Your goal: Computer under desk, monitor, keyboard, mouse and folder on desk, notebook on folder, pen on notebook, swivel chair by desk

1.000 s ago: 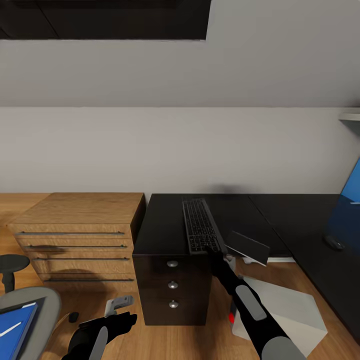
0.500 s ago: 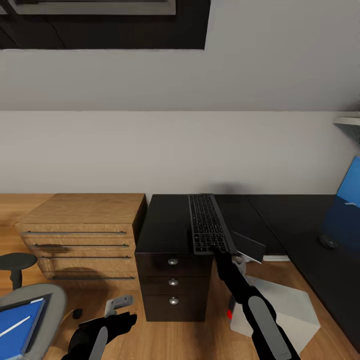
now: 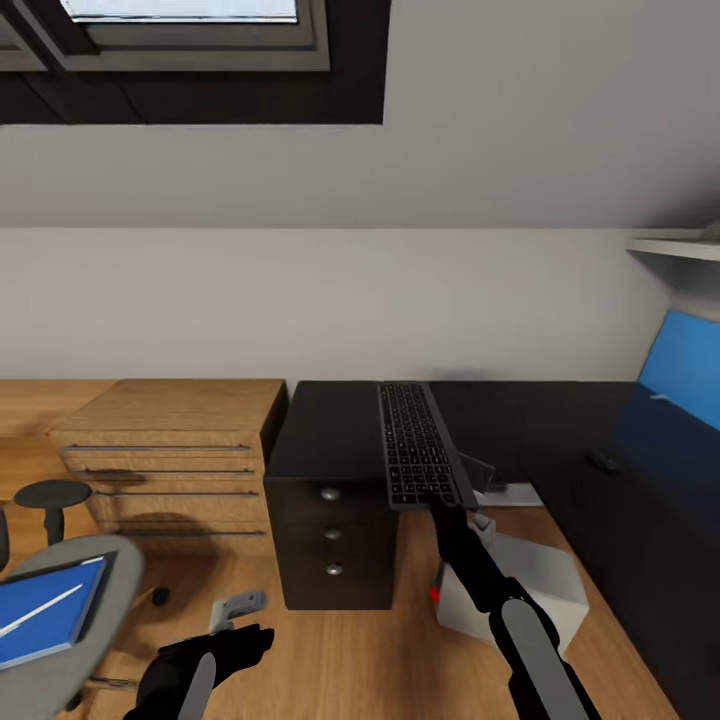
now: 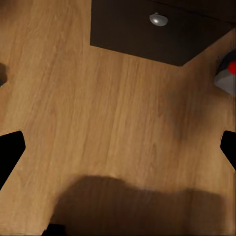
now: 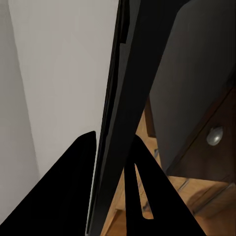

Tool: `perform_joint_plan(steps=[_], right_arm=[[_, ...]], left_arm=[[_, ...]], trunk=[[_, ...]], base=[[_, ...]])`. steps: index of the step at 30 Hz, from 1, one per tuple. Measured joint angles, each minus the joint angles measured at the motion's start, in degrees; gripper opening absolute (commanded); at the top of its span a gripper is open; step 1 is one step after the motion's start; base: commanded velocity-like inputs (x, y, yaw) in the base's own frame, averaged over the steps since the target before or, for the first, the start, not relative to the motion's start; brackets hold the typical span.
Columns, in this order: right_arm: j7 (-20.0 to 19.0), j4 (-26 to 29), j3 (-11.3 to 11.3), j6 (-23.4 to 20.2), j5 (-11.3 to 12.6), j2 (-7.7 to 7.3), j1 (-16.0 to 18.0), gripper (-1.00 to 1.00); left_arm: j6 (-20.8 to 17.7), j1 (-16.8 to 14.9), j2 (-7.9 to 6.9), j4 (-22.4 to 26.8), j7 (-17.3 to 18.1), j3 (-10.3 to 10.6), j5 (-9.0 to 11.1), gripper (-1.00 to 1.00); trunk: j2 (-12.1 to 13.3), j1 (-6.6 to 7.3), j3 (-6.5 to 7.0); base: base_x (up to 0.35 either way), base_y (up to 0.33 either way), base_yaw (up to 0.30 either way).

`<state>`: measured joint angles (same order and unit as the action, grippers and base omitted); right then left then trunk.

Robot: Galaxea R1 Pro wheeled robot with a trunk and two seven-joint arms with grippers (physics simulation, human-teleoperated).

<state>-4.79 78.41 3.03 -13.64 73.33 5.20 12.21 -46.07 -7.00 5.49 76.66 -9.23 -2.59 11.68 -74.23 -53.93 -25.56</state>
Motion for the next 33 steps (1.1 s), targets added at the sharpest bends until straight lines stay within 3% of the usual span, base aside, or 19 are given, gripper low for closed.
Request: perform_joint_plan(steps=[7, 24, 33], right_arm=[[0.03, 0.07, -0.03, 0.78, -0.02, -0.02, -0.02, -1.00], [-0.05, 0.04, -0.29, 0.78, 0.04, -0.25, 0.00, -1.00], [-0.02, 0.03, -0.38, 0.77, 1.47, -0.37, 0.02, -1.00]], left_arm=[[-0.01, 0.00, 0.00, 0.11, 0.09, -0.18, 0.01, 1.00], [-0.01, 0.00, 0.01, 0.27, 0.19, -0.50, 0.19, 1.00], [-0.01, 0.00, -0.08, 0.27, 0.12, -0.56, 0.19, 1.00]], trunk=[[2.81, 1.53, 1.26], [9.63, 5.27, 4.31], [13.24, 7.25, 5.93]], base=[[-0.308, -0.173, 0.000], [-0.344, -0.006, 0.000], [-0.345, -0.013, 0.000]])
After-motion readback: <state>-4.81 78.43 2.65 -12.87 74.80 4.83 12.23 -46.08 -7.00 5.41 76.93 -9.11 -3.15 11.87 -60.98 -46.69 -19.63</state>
